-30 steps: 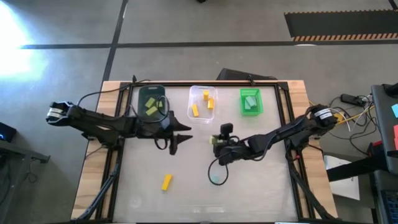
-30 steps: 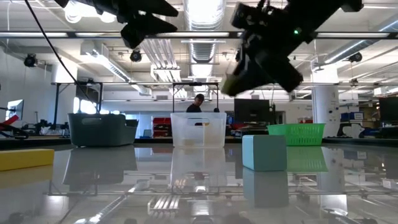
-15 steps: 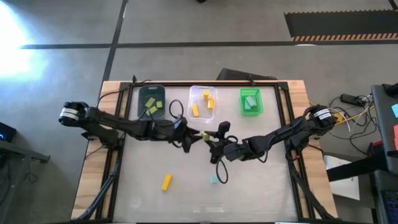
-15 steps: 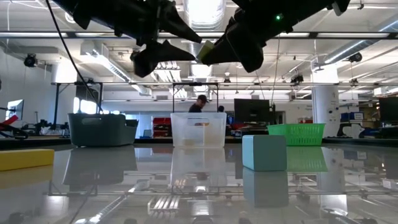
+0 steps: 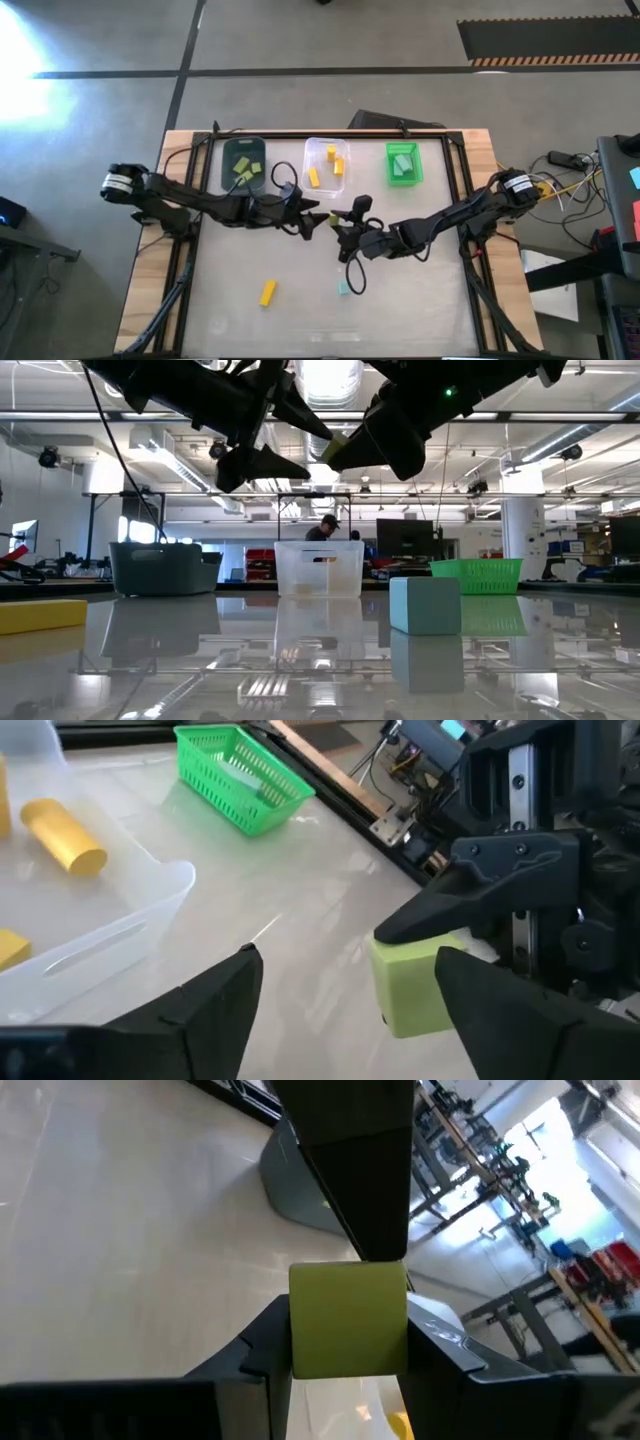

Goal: Sort & place blocks by color
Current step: Put the green block into the blue bin

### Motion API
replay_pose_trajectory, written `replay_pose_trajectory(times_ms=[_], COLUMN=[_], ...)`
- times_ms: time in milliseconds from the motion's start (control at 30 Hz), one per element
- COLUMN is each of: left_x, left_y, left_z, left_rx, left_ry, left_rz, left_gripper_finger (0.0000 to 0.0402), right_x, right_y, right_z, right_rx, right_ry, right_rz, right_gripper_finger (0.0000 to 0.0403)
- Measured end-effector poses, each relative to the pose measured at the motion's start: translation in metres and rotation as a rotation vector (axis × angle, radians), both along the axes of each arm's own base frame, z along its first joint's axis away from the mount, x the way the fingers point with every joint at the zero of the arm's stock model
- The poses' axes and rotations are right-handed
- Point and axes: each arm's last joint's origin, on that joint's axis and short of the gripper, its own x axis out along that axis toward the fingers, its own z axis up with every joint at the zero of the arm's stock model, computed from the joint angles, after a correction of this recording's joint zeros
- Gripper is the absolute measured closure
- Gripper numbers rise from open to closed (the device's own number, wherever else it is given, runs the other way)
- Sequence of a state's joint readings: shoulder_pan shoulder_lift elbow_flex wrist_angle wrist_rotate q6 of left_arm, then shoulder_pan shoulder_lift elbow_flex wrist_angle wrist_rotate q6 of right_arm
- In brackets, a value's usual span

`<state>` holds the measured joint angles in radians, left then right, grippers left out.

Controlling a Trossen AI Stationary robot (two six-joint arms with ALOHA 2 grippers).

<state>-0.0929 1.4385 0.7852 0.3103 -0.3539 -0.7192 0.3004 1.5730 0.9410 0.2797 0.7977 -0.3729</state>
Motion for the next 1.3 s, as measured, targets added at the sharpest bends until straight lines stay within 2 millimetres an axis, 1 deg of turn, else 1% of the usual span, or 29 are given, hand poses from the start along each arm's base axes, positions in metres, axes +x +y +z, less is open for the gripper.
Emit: replay_pose_trajectory(times_ms=[133, 400, 733, 1200, 1300], left_x=[0.005, 0.000, 0.001, 0.017, 0.019], left_y=[0.000, -0.001, -0.002, -0.003, -0.003], left_z=[-0.004, 0.008, 0.007, -0.008, -0.009], left_rx=[0.013, 0.007, -0.010, 0.019, 0.021], left_ry=[-0.016, -0.059, -0.052, -0.093, -0.099], left_rz=[-0.001, -0.029, -0.076, -0.076, -0.076], left_gripper_finger=[0.0114, 0.0114, 0.0114, 0.0115, 0.0128], right_x=[-0.001, 0.000, 0.001, 0.001, 0.001], right_y=[0.000, -0.001, -0.007, -0.007, -0.007], right_z=[-0.001, 0.001, 0.001, 0.002, 0.002], right_rx=[0.007, -0.010, -0.025, -0.024, -0.017], right_ry=[-0.002, -0.010, -0.003, -0.008, -0.012], right_rz=[-0.017, -0.045, -0.068, -0.067, -0.070], right_gripper_finger=[0.0282, 0.0282, 0.0282, 0.0282, 0.0282])
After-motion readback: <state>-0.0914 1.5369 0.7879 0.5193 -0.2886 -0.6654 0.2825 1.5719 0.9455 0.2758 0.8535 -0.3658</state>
